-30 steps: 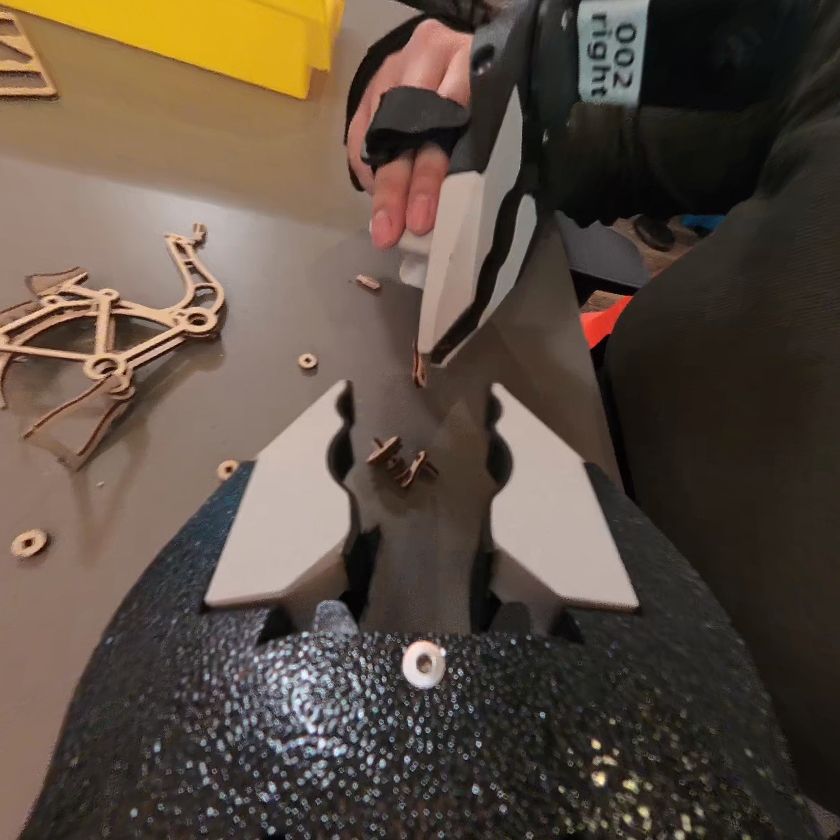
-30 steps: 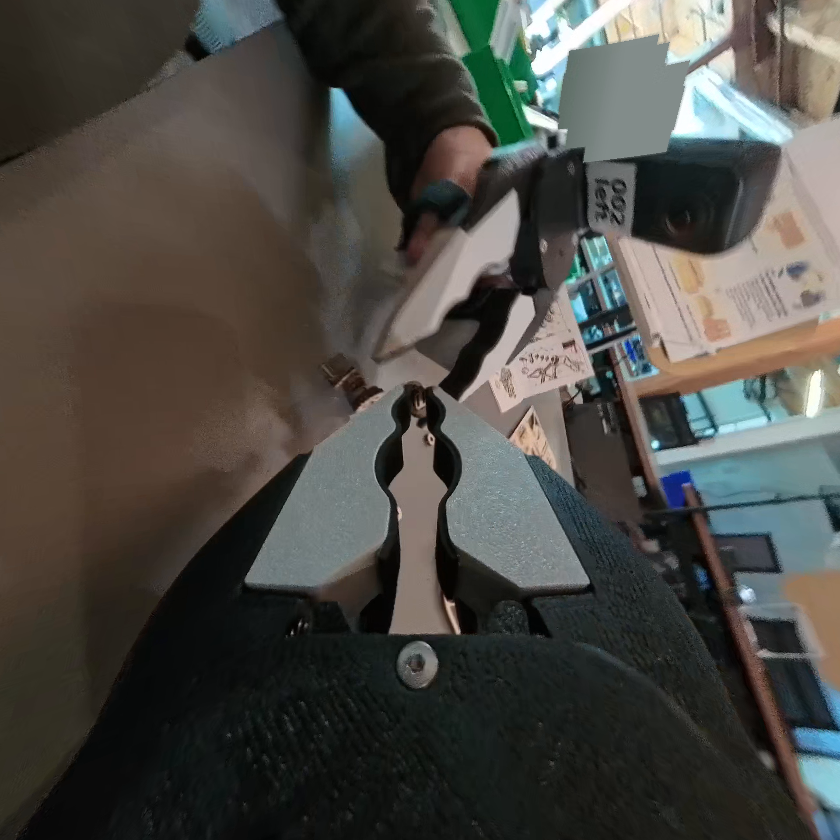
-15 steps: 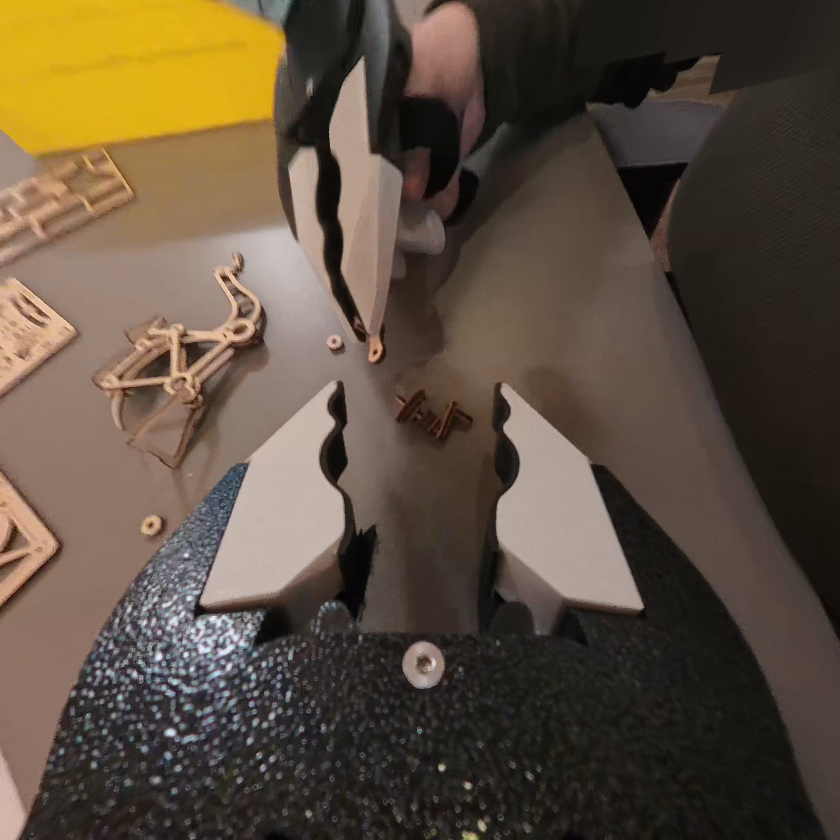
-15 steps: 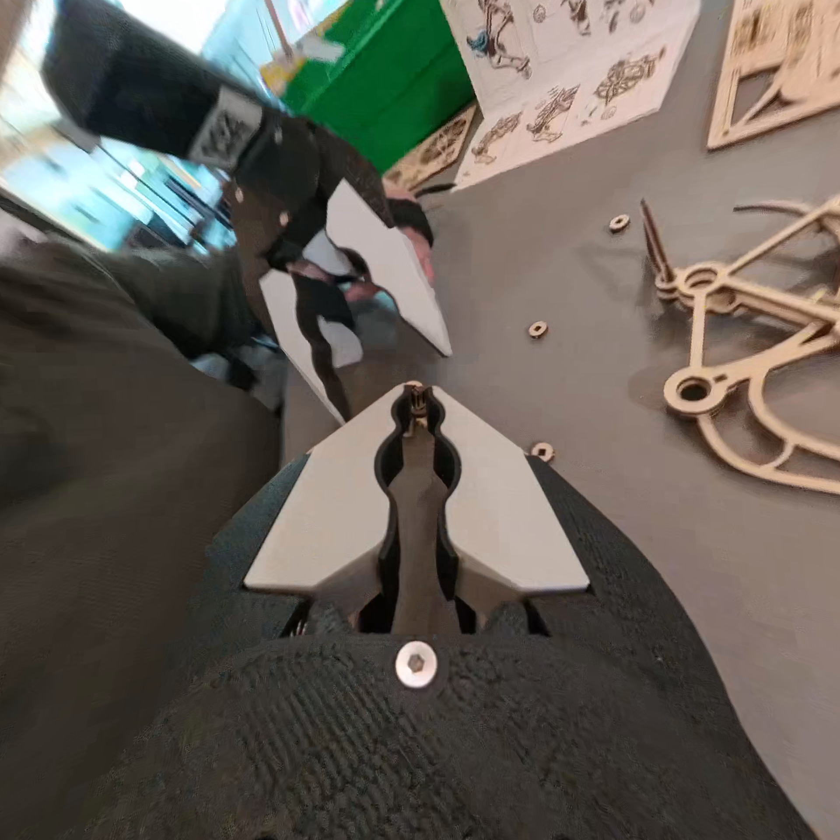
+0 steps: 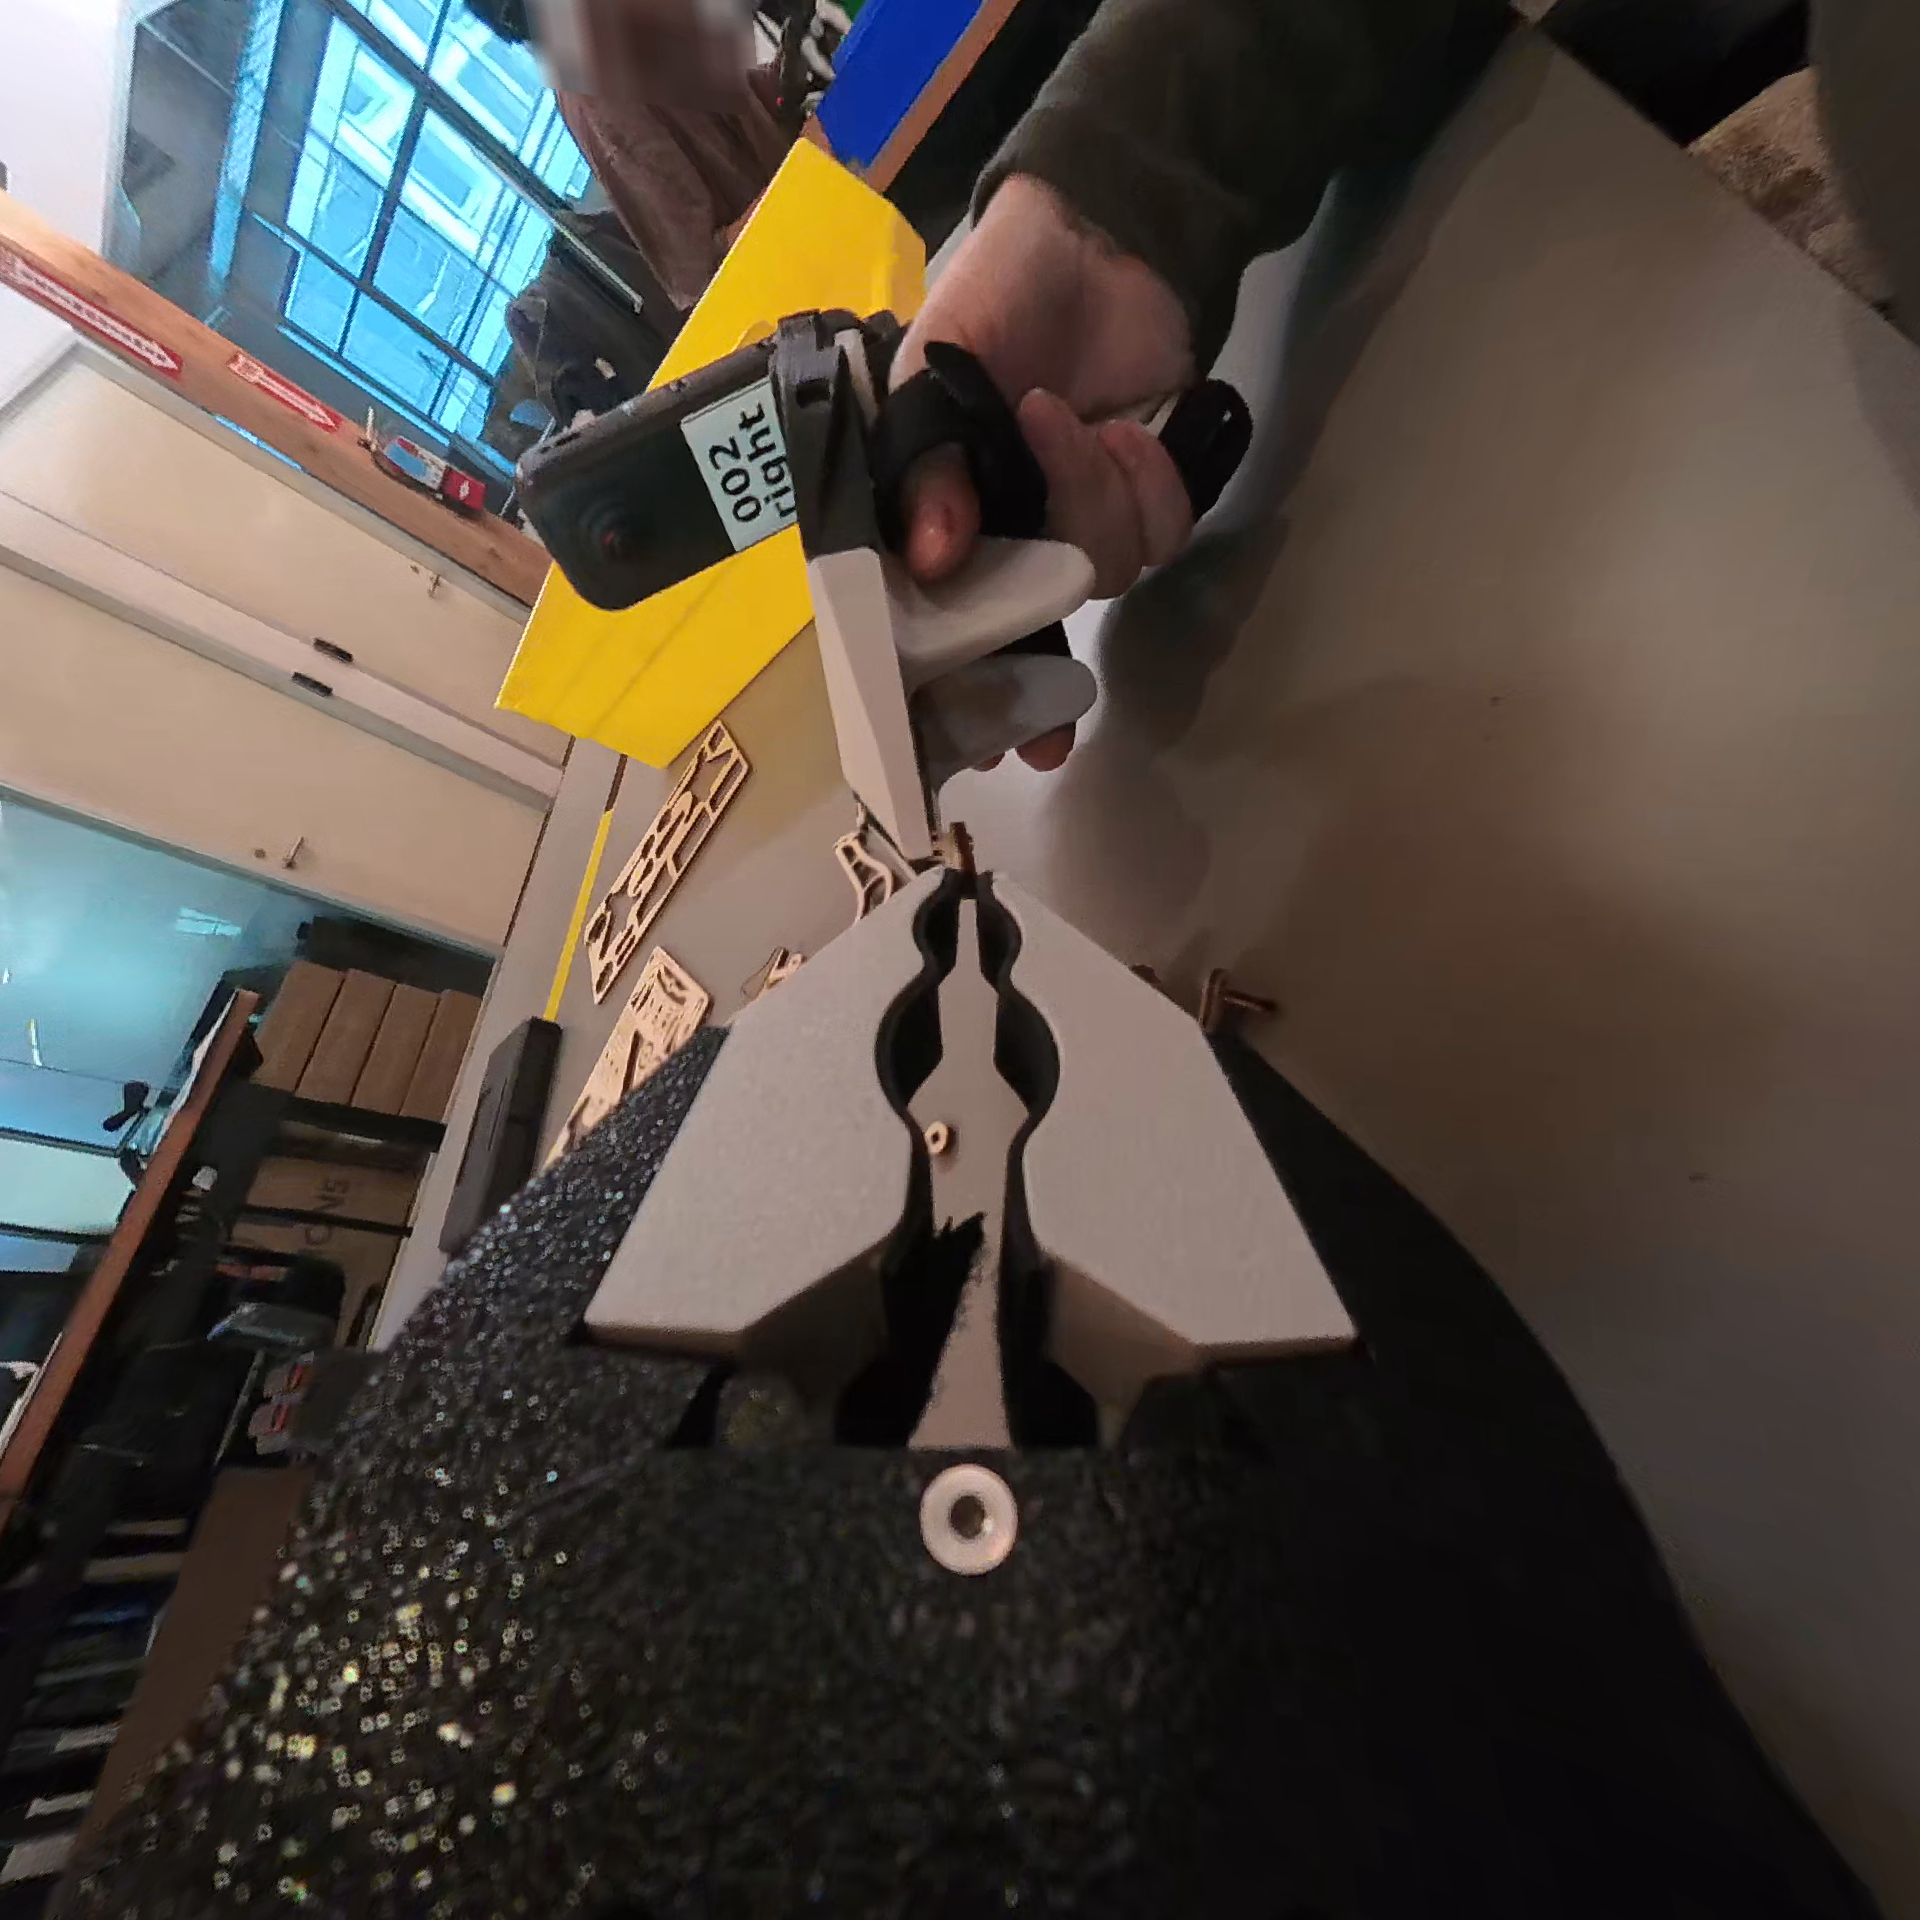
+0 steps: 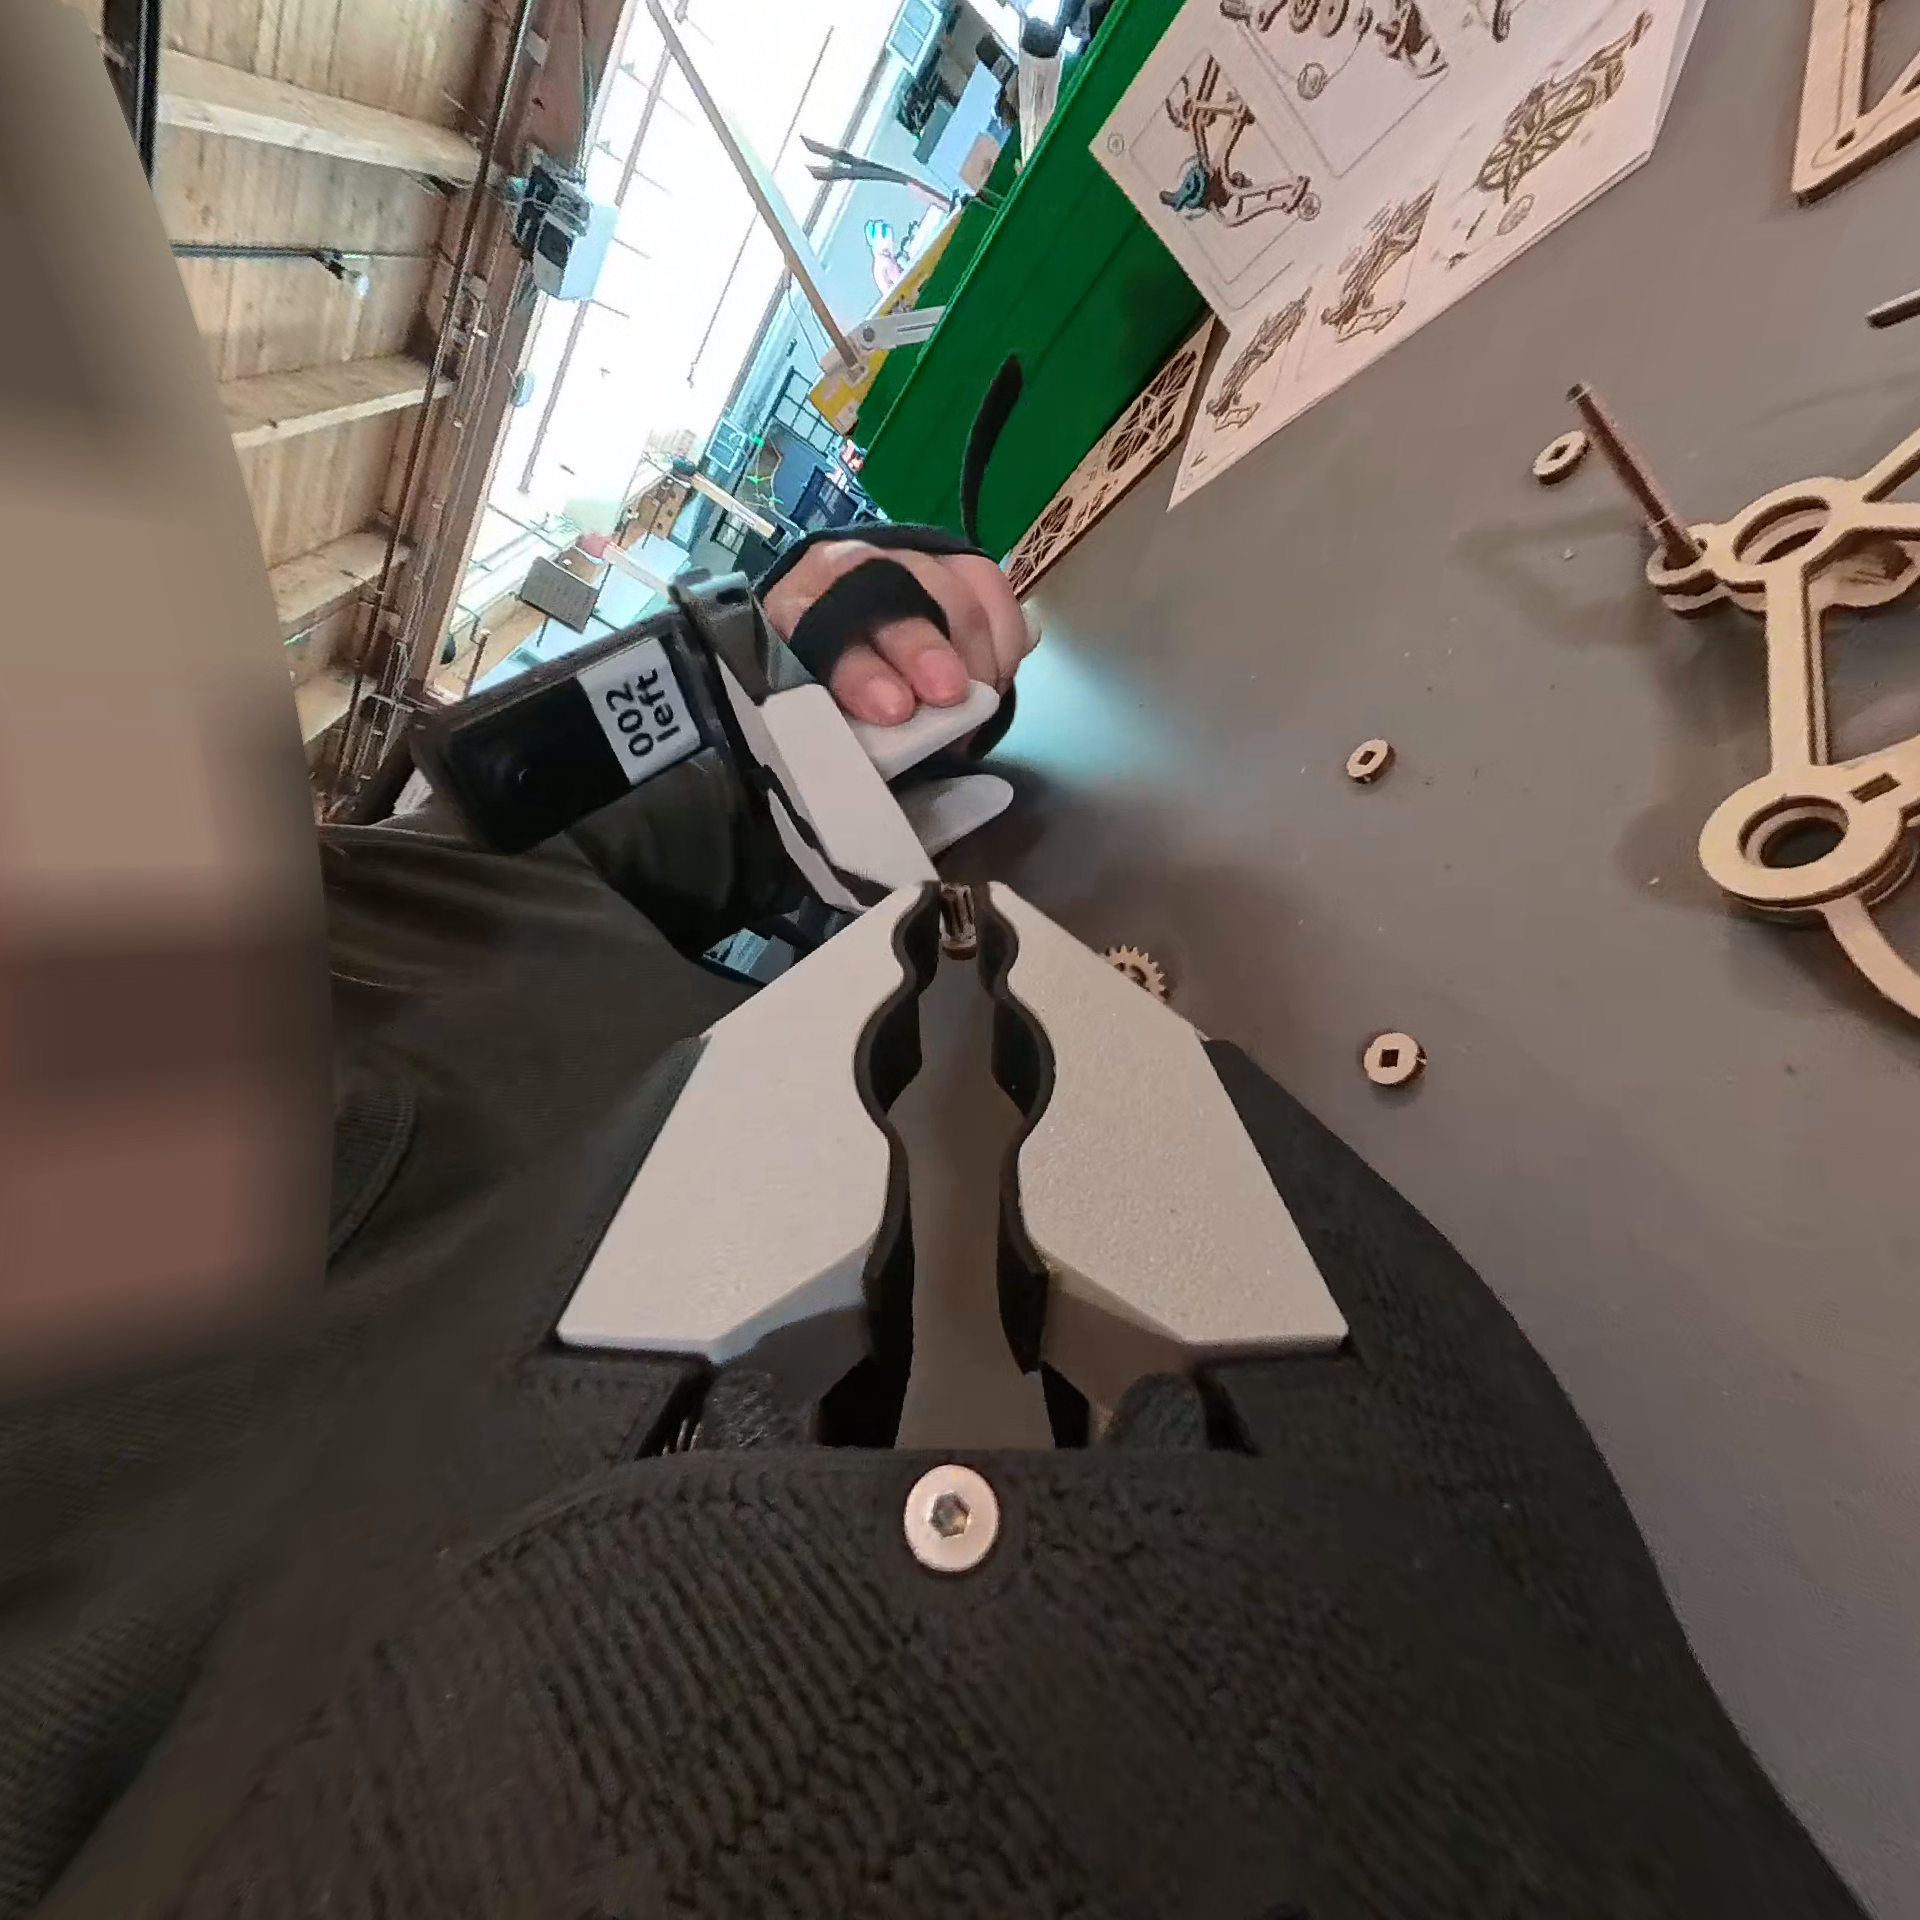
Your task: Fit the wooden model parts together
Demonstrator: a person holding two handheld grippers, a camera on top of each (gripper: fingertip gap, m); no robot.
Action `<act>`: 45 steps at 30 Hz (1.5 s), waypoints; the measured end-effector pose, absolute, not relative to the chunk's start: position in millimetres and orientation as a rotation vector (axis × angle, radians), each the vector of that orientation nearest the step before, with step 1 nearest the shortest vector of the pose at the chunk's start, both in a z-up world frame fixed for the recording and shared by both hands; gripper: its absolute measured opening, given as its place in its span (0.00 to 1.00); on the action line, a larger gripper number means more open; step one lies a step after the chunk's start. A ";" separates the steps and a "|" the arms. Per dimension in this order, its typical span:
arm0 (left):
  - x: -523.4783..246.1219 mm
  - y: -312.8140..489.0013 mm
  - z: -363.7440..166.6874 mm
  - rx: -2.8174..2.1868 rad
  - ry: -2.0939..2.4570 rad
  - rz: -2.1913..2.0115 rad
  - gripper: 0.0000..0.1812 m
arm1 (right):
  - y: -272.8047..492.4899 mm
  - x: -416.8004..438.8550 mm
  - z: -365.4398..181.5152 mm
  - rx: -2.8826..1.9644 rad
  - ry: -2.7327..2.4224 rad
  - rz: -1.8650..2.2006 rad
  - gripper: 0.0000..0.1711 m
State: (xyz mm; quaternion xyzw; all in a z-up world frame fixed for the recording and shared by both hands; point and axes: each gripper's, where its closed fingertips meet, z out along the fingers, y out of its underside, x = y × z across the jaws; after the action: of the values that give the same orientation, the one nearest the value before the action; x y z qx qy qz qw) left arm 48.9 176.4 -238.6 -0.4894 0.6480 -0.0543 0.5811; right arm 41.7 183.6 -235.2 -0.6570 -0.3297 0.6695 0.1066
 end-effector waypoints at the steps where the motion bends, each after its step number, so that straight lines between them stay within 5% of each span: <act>1: 48.1 178.5 -237.6 -1.167 1.496 -0.135 0.01 | 184.6 41.9 -233.5 -1.911 -0.979 1.966 0.03; 6: 46.0 178.7 -238.3 -1.410 1.381 -0.523 0.00 | 186.8 45.9 -225.1 -1.645 -1.261 1.656 0.23; 14: 50.8 168.8 -238.7 -1.549 1.276 -0.946 0.00 | 172.6 45.6 -238.2 -1.249 -1.606 1.077 0.11; 45: 51.4 164.3 -223.6 -1.459 1.209 -1.060 0.00 | 167.4 49.1 -226.0 -1.152 -1.567 1.174 0.07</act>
State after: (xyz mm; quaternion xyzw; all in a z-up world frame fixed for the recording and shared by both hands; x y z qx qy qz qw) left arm 51.4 164.3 -223.6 -0.5945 0.4927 -0.4318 0.4662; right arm 49.1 167.4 -226.0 -0.4599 -0.6257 0.4685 0.4214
